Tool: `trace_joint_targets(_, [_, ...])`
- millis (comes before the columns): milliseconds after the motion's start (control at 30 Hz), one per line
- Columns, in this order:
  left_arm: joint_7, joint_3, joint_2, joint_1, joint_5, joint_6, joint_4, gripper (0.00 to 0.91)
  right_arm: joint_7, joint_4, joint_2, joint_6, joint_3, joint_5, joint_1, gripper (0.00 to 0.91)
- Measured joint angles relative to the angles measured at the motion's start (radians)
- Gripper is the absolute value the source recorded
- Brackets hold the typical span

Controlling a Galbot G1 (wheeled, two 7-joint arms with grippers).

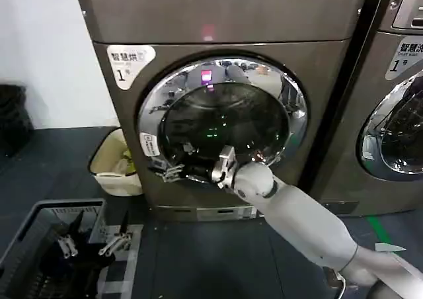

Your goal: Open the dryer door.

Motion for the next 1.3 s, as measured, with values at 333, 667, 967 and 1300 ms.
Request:
trace_joint_targets(333, [0.0, 0.001, 0.0, 0.001, 0.0, -0.001, -0.002, 0.907, -0.014, -0.055, 0.038, 0.005, -0.026, 0.001, 0.035, 0.907])
trace_joint_targets(667, [0.003, 0.001, 0.002, 0.001, -0.005, -0.003, -0.008, 0.907, -0.044, -0.102, 0.066, 0.008, -0.049, 0.006, 0.06, 0.907])
trace_joint_targets(967, [0.021, -0.021, 0.017, -0.011, -0.034, -0.008, 0.0, 0.907, -0.098, -0.098, 0.053, 0.011, -0.068, 0.032, 0.071, 0.907])
trace_joint_targets(1300, [0.035, -0.057, 0.056, -0.024, -0.078, -0.015, 0.008, 0.907, -0.222, -0.071, 0.001, 0.078, -0.094, 0.089, 0.067, 0.907])
